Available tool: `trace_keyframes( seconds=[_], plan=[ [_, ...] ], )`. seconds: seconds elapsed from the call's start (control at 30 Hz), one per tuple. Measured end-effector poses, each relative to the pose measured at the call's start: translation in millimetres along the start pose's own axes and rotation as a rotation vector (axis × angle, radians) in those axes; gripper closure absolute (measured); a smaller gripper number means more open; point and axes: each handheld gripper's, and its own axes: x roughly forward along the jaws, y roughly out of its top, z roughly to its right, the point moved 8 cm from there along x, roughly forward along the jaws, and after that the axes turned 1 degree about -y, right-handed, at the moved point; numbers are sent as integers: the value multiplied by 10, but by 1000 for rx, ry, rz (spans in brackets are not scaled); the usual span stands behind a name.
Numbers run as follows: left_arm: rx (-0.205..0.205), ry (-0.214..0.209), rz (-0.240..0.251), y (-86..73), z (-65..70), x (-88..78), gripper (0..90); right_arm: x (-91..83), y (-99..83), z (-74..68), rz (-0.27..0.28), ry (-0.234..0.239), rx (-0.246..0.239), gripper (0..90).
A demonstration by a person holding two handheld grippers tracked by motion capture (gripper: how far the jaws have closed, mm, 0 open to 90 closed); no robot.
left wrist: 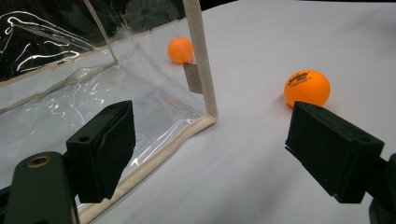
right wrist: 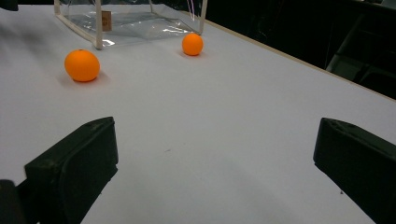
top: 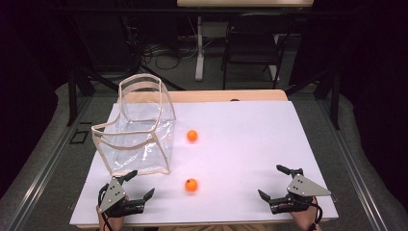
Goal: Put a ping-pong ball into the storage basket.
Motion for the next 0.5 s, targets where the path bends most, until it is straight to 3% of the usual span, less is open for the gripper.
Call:
trace_keyframes(
  seconds=[0.5],
  plan=[
    [0,-5,-4,-9,9,0,157,45,-16,-24,-18,19,9,0]
  ],
)
